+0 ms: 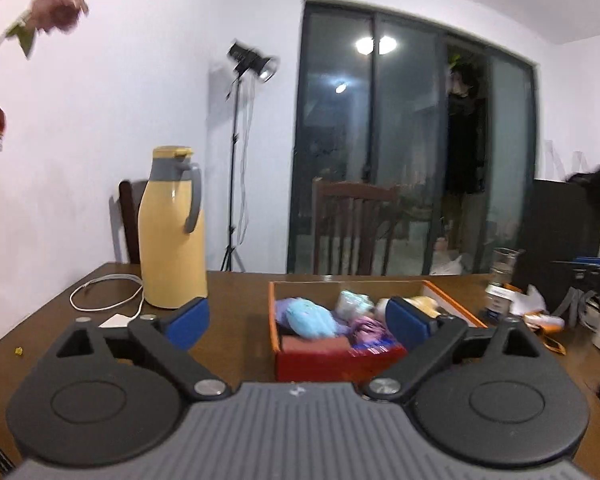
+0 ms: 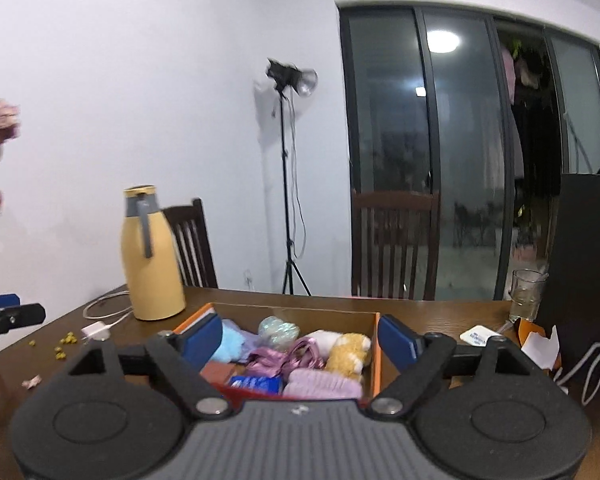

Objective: Organize soft objects
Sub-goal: 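Withdraw both grippers from the box toward the white foam pieces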

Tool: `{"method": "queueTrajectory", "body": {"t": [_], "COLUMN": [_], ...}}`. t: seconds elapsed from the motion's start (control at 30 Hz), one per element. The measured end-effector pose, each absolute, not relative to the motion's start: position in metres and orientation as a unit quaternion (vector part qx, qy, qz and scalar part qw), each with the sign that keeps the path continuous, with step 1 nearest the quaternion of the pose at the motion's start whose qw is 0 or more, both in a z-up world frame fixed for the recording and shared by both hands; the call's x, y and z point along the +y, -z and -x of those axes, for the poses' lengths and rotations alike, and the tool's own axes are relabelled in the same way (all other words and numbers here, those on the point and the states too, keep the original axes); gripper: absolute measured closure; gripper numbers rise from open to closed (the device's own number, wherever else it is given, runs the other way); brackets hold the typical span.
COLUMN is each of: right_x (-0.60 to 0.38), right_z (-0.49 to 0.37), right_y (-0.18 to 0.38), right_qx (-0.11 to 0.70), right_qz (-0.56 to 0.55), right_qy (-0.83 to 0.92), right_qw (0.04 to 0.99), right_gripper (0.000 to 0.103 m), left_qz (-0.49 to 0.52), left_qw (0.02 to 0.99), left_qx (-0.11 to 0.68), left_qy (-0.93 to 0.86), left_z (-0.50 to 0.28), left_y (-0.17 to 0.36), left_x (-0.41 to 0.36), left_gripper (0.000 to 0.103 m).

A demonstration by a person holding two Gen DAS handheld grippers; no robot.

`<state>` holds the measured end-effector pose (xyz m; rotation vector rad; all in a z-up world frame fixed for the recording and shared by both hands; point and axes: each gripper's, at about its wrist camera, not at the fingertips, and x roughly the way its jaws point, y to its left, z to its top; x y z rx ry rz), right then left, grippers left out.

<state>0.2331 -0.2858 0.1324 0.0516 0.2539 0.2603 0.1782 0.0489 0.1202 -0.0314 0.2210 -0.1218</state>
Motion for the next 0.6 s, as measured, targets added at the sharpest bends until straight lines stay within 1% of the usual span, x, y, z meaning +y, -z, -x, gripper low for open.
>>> {"method": "queueTrajectory", "body": {"t": [0.1, 0.2, 0.3, 0.37, 0.43, 0.5, 0.6], "right_x": [-0.275, -0.267, -0.267, -0.262, -0.257, -0.252, -0.251], "right_z": [-0.194, -0.155, -0.117, -0.098, -0.090, -0.086, -0.093], "right_y": [-0.113, -0.095, -0.074, -0.059, -0.048, -0.042, -0.041], "right_qx": [0.117, 0.112, 0.124, 0.137, 0.154, 0.161, 0.162], "right_qz": [-0.019, -0.024, -0.034, -0.035, -0.019, -0.004, -0.013], "right_qy": [-0.136, -0.147, -0.148, -0.152, -0.164, -0.168, -0.157], "right_qw": [0.984, 0.982, 0.981, 0.978, 0.974, 0.973, 0.974], "right_gripper": [0.014, 0.013, 0.010, 0.007, 0.007, 0.007, 0.007], "left_qz": [0.011, -0.004, 0.000, 0.009, 0.010, 0.009, 0.017], "left_qw": [0.993, 0.993, 0.993, 0.992, 0.989, 0.988, 0.985], "left_qx": [0.099, 0.090, 0.093, 0.108, 0.124, 0.139, 0.151], "left_qy": [0.071, 0.072, 0.069, 0.071, 0.078, 0.073, 0.079], "left_z": [-0.136, -0.097, -0.075, -0.071, -0.073, -0.084, -0.094], "left_y": [-0.108, -0.092, -0.077, -0.068, -0.058, -0.053, -0.046], "left_x": [0.043, 0.035, 0.035, 0.034, 0.031, 0.027, 0.025], "left_gripper": [0.001, 0.000, 0.000, 0.000, 0.000, 0.000, 0.000]}}
